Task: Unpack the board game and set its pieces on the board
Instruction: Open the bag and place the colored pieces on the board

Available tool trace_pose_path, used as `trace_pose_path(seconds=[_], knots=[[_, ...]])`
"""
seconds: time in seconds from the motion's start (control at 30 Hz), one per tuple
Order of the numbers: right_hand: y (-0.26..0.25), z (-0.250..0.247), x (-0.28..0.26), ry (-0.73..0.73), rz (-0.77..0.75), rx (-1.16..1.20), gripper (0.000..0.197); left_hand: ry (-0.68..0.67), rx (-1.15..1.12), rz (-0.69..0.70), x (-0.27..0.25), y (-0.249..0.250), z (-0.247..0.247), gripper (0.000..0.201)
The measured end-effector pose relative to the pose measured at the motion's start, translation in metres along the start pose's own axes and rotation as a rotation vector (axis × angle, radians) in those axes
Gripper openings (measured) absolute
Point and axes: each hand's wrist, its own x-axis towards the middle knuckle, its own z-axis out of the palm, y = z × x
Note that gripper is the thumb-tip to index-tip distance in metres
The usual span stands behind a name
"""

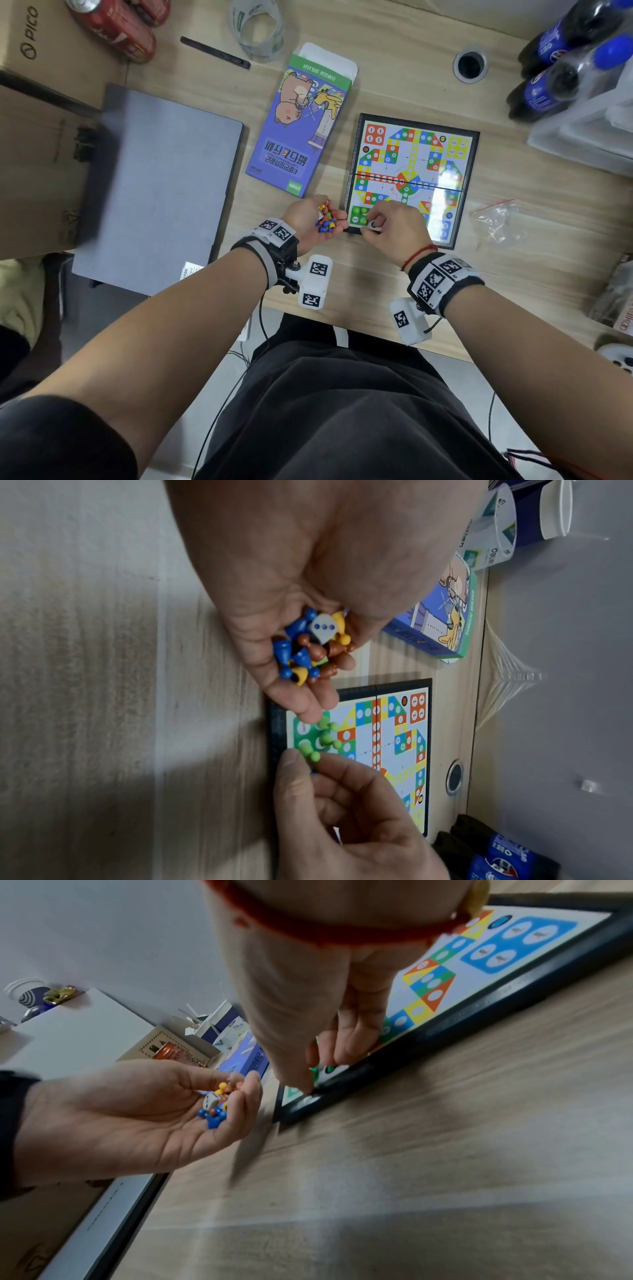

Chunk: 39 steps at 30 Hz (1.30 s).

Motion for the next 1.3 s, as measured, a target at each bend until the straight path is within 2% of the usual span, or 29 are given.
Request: trace_pose_path(seconds=[0.07,0.23,0.33,0.47,0.57,0.9,1.03,1.3], knots=[[0.001,-0.007,-0.002,0.014,0.001,0.017,0.022,-0.032,-0.009,-0.004,-0.002,0.003,0.002,0.036],[-0.015,-0.026,0.003,0.149,-0.096,0.085,0.01,-0.138,-0.052,-0.013,-0.005,0.008,0.009,0.037],[-0.032,-0.025,0.016,0.079,-0.169,0.045,0.013,-0.163,-0.073,0.012,-0.006,0.009,0.014,0.034],[-0.041,-0.019,0.025,0.006,-0.16,-0.026,0.021,-0.149,-0.115,0.015,-0.004,0.01,0.015,0.024],[-0.042,-0.018,0.027,-0.04,-0.158,-0.046,0.024,-0.113,-0.129,-0.016,-0.001,0.011,0.014,0.024],[-0.041,-0.023,0.031,-0.121,-0.235,-0.067,0.019,-0.138,-0.169,-0.063,0.002,0.012,0.013,0.016],[-0.046,-0.023,0.028,-0.088,-0.255,-0.014,0.015,-0.145,-0.191,-0.085,0.002,0.013,0.016,0.026],[-0.054,-0.022,0.018,0.048,-0.321,0.134,0.014,-0.153,-0.121,-0.077,0.001,0.017,0.018,0.026]])
